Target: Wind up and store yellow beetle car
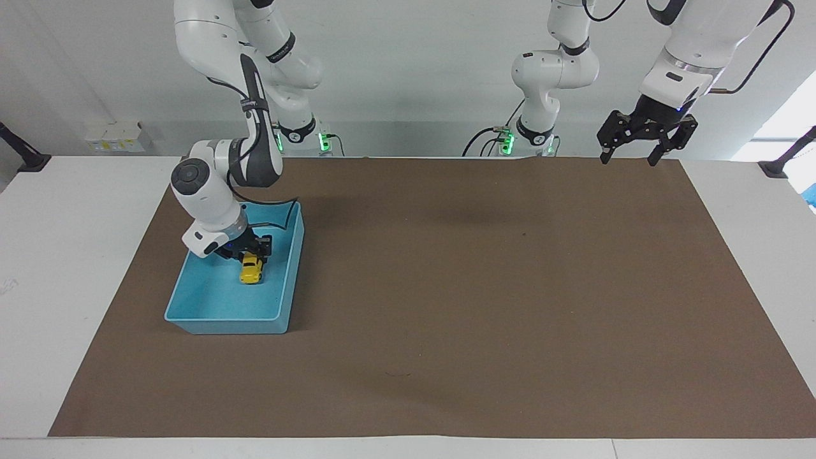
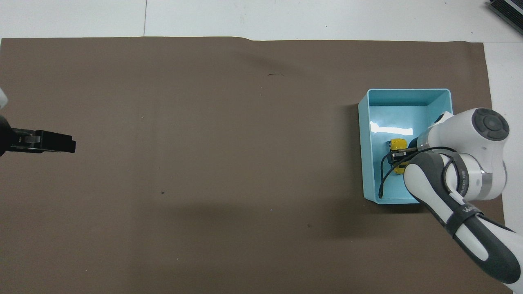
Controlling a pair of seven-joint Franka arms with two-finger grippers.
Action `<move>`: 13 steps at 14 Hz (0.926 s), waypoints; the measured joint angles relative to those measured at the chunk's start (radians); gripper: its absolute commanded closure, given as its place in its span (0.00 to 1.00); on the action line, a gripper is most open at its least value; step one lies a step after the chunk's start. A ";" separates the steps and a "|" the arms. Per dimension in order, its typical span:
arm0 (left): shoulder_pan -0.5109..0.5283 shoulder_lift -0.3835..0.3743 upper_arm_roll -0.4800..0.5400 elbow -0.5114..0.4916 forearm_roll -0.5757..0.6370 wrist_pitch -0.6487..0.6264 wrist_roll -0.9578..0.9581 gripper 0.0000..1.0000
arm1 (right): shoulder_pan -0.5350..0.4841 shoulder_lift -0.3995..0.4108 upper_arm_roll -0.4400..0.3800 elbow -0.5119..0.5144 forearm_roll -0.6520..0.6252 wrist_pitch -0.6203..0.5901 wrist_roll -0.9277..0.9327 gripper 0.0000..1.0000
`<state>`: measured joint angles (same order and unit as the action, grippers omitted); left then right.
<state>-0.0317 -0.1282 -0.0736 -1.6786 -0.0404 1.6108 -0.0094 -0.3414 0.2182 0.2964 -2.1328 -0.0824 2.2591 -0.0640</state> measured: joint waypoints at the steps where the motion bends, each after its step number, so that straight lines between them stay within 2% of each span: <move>1: 0.000 0.000 0.000 0.000 0.000 0.000 0.000 0.00 | 0.000 -0.001 0.000 0.003 -0.002 0.000 -0.001 0.00; 4: 0.000 0.000 0.000 0.000 0.000 0.000 0.000 0.00 | 0.000 -0.013 0.001 0.022 -0.004 -0.009 -0.004 0.00; 13: 0.000 0.000 0.000 0.000 0.000 0.000 0.000 0.00 | 0.022 -0.090 0.008 0.202 -0.004 -0.202 0.019 0.00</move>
<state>-0.0317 -0.1283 -0.0736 -1.6786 -0.0404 1.6107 -0.0094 -0.3196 0.1279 0.3041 -1.9311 -0.0866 2.0575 -0.0449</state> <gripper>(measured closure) 0.000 0.000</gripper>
